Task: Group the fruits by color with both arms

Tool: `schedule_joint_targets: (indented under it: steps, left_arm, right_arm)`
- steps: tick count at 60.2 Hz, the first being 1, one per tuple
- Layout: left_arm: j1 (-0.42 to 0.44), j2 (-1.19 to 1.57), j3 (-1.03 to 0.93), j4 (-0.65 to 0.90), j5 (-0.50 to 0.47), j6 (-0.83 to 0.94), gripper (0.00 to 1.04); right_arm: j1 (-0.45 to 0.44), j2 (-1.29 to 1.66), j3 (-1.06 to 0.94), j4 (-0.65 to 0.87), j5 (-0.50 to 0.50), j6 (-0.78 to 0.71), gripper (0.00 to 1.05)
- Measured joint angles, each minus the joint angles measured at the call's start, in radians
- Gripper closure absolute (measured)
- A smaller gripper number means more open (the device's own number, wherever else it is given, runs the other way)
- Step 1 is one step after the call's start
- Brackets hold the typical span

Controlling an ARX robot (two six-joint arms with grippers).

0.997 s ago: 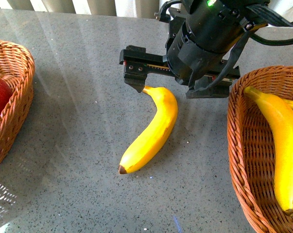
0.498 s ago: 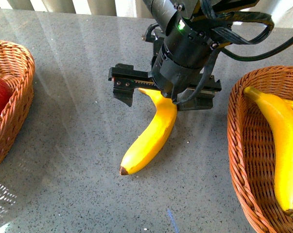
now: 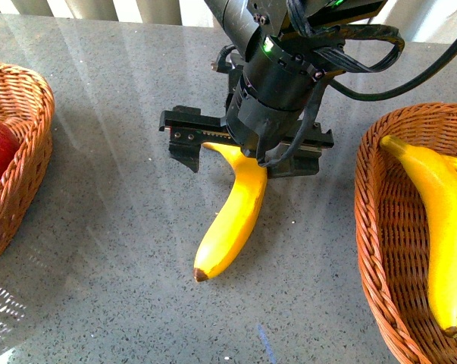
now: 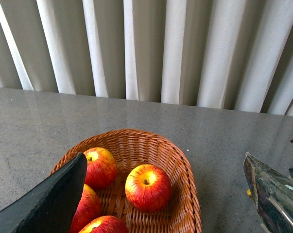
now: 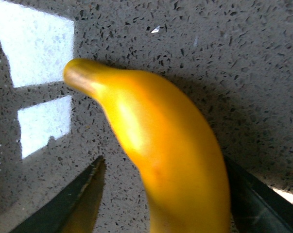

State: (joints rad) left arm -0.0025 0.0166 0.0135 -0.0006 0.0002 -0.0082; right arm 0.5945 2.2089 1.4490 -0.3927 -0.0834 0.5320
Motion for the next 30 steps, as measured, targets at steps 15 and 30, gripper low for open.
schedule_joint_targets:
  steps: [15,30]
  left_arm:
    - [0.000,0.000,0.000,0.000,0.000,0.000,0.09]
    - [0.000,0.000,0.000,0.000,0.000,0.000,0.09]
  right_arm:
    - [-0.006,-0.167,-0.095,0.064,-0.037,0.017,0.71]
    - [-0.081,-0.510,-0.278,0.129,-0.039,-0.005,0.72]
